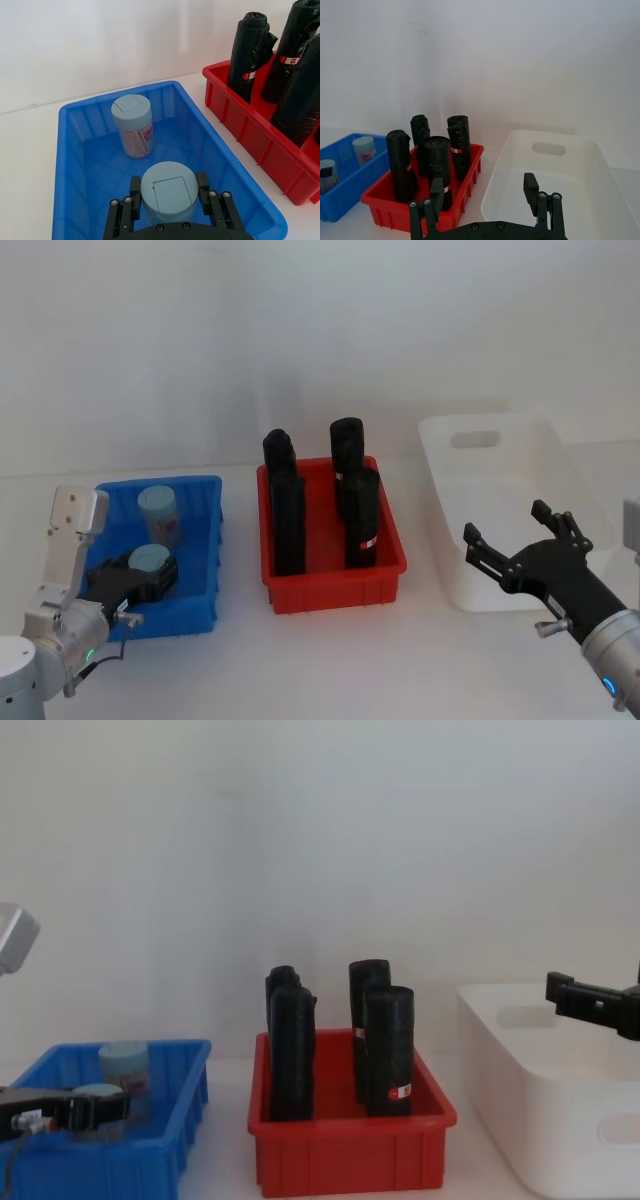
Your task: Pick the cotton swabs from the blue box and place them into the white box.
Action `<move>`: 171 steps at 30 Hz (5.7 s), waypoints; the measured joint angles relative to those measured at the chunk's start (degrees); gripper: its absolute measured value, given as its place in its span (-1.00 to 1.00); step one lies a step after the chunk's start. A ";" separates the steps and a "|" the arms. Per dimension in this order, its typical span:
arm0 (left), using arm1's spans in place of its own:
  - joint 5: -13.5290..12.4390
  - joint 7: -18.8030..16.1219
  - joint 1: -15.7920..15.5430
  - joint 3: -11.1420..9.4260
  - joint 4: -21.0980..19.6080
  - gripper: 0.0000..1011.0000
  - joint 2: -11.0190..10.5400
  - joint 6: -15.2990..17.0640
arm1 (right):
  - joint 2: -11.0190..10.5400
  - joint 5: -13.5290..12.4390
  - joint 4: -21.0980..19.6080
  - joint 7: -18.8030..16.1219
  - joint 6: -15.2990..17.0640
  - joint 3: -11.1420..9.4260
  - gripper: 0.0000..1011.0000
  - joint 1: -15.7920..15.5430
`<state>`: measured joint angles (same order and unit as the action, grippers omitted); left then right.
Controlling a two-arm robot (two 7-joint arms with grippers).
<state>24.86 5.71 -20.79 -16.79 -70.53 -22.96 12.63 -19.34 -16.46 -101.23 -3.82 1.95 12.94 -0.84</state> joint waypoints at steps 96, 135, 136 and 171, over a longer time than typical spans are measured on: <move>-2.99 34.32 -5.89 -0.01 -20.98 0.33 -2.89 10.46 | -0.14 2.48 -1.44 -12.37 2.88 1.33 0.98 2.30; -2.99 34.70 -5.99 -0.05 -20.98 0.33 -2.88 10.49 | 7.68 13.46 8.18 -26.87 9.56 6.40 0.98 16.04; -2.99 34.70 -5.98 -0.05 -20.98 0.33 -2.88 10.48 | 7.93 13.83 8.75 -27.25 9.39 6.56 0.98 16.46; -2.99 34.65 -5.99 -0.04 -20.98 0.33 -2.88 10.47 | 12.16 15.59 18.06 -27.93 5.61 8.77 0.26 22.68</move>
<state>21.87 40.36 -26.77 -16.83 -91.51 -25.84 23.10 -7.18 -0.87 -83.17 -31.76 7.56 21.71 21.84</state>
